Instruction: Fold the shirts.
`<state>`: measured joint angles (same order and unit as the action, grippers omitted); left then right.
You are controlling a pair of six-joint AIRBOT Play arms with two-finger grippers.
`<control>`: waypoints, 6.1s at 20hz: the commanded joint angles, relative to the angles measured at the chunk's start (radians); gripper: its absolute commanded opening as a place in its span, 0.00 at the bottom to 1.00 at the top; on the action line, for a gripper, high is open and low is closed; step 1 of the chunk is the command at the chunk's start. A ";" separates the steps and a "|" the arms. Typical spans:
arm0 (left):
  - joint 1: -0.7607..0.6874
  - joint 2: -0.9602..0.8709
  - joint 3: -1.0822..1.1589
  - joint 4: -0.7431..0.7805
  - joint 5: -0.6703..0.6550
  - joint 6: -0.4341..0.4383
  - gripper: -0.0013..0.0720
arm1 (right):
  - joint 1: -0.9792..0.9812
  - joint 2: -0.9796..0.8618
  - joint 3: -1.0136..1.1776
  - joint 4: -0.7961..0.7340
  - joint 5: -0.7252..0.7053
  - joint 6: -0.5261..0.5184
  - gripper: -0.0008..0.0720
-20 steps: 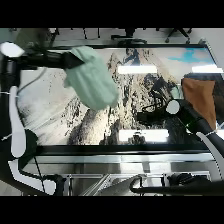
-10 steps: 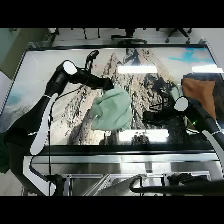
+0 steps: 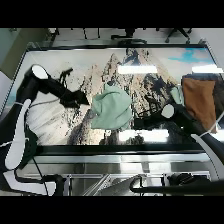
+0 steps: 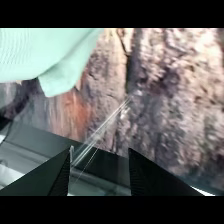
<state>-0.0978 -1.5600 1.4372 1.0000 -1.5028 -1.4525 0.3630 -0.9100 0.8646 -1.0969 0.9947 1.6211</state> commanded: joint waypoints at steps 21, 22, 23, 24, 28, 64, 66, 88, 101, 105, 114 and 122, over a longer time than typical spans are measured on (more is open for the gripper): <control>-0.114 -0.060 -0.333 -0.130 0.416 0.189 0.05 | 0.073 -0.247 0.022 0.356 -0.282 -0.407 0.04; -0.103 -0.039 -0.333 -0.131 0.430 0.188 0.05 | 0.067 -0.232 0.025 0.356 -0.265 -0.407 0.04; -0.090 -0.019 -0.333 -0.132 0.432 0.188 0.05 | 0.058 -0.222 0.025 0.356 -0.253 -0.407 0.04; -0.079 -0.006 -0.333 -0.132 0.426 0.188 0.05 | 0.047 -0.219 0.025 0.356 -0.241 -0.407 0.04; -0.063 0.054 -0.333 -0.140 0.409 0.189 0.05 | 0.031 -0.202 0.026 0.360 -0.194 -0.406 0.04; 0.093 -0.184 0.132 -0.139 0.438 0.259 0.05 | -0.248 -0.702 0.921 0.330 -0.008 -0.503 0.04; 0.093 -0.309 0.249 -0.138 0.376 0.255 0.09 | -0.250 -0.743 0.921 0.381 -0.033 -0.502 0.06; 0.308 -0.367 0.005 -0.134 0.116 0.311 0.97 | -0.700 0.062 0.075 -0.108 0.436 -0.099 0.54; 0.239 -0.463 0.252 -0.075 0.005 0.279 0.06 | -0.698 0.048 -0.335 0.090 0.157 -0.160 0.54; 0.239 -0.459 0.252 -0.079 0.001 0.273 0.06 | -0.698 -0.036 -0.337 0.240 0.078 -0.300 0.54; 0.262 -0.159 0.253 -0.182 -0.017 0.263 0.05 | -0.706 -0.069 0.016 0.689 0.287 -0.603 0.04; 0.595 0.626 0.252 -0.693 0.204 0.286 0.05 | -0.869 0.134 1.046 0.795 0.388 -0.522 0.03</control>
<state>0.3744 -1.1946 1.6901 0.4171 -1.4162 -1.1763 -0.4530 -0.8261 1.6058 -0.3302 1.3743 1.0702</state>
